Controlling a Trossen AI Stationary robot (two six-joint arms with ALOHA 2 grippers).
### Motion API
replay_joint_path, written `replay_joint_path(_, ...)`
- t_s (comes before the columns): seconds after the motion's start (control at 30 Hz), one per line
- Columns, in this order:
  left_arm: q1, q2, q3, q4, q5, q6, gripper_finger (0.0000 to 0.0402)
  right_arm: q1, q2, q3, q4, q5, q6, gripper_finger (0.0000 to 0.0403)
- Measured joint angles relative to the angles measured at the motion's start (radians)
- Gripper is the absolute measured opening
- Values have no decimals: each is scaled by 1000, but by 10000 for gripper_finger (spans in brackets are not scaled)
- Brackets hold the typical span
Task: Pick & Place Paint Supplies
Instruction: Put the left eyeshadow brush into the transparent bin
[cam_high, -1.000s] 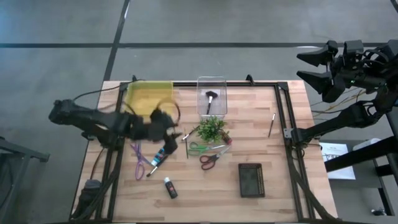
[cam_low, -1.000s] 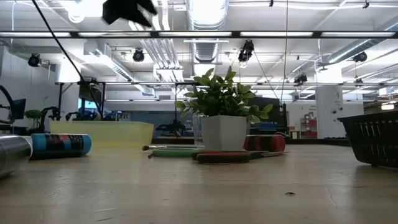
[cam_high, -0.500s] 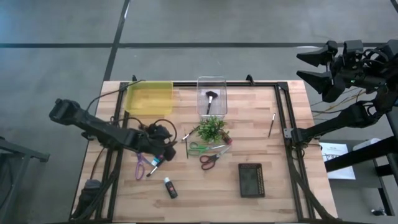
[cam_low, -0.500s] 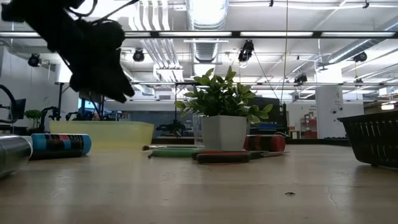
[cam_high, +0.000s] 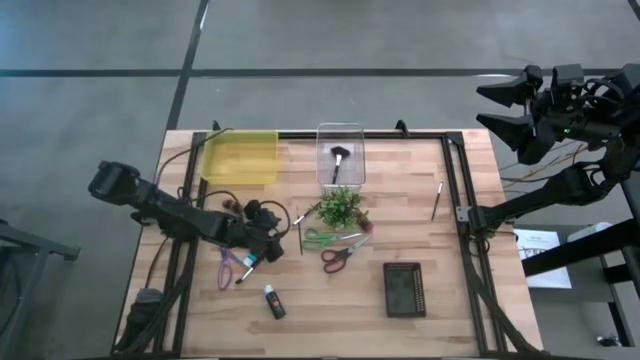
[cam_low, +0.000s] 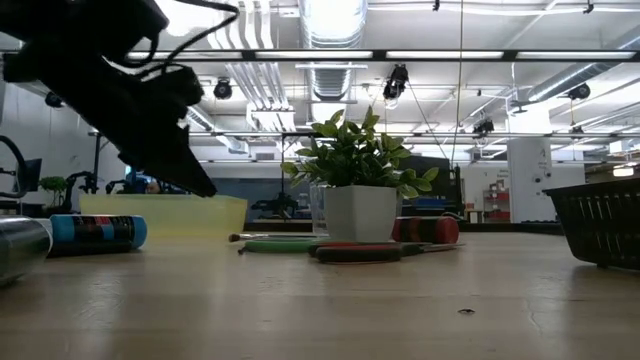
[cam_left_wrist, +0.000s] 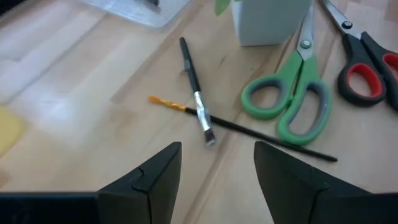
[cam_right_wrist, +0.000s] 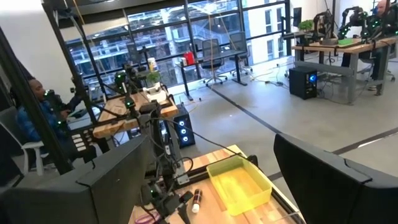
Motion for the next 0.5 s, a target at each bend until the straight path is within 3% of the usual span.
replay_joint_path(0.27,43,168,1,133,37,-40,210,0,0,0,0,0,5,345)
replay_joint_path(0.5,60,260,44,156,37,-46,210,0,0,0,0,0,24,345)
